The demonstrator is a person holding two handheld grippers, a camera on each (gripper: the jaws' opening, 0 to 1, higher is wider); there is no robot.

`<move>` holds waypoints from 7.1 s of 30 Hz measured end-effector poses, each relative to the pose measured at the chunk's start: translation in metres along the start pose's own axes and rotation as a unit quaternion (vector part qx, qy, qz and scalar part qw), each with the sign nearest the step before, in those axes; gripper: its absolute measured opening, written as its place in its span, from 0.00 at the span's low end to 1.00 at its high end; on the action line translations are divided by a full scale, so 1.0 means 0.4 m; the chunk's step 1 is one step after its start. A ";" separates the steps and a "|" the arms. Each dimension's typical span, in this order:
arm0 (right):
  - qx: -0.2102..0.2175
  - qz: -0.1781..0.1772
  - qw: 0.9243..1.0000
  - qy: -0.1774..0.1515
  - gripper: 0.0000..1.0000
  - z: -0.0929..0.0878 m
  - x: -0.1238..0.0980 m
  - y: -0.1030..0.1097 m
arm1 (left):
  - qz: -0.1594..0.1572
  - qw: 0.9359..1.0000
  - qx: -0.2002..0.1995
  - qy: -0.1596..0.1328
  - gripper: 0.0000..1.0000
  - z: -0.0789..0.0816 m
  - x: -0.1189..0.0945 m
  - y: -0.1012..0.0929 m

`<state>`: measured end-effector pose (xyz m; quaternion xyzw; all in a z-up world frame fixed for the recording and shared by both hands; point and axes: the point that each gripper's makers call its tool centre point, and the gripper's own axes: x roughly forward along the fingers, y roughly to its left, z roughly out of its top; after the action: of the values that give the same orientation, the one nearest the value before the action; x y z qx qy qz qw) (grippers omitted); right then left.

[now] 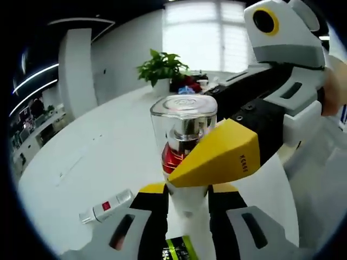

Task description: Arrange the skincare products in the storage area until every visible bottle or jar stands upright without overlapping.

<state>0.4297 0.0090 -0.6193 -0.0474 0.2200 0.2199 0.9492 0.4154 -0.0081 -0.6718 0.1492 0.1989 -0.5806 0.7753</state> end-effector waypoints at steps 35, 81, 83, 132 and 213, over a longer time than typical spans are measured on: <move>-0.007 0.018 1.000 0.011 0.46 -0.070 -0.111 0.021 | 0.021 0.999 -0.012 0.021 0.41 -0.026 -0.099 -0.027; 0.026 0.011 1.000 -0.003 0.73 -0.151 -0.356 -0.022 | 0.050 0.997 -0.034 -0.038 0.32 0.064 -0.041 0.007; 0.032 0.004 0.999 -0.005 0.73 -0.153 -0.366 -0.027 | 0.039 0.998 -0.028 -0.037 0.28 0.064 -0.039 0.003; 0.020 0.030 0.999 -0.008 0.79 -0.133 -0.328 -0.009 | 0.073 0.991 -0.110 -0.033 0.70 0.021 -0.245 -0.021; 0.041 0.058 0.997 0.008 0.88 -0.186 -0.317 0.024 | 0.172 0.963 -0.131 0.163 0.45 -0.303 -0.255 0.058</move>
<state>0.2938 -0.0467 -0.6307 0.0030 0.2387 0.2651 0.9342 0.3962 0.1405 -0.7289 0.1709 0.3685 -0.3752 0.8332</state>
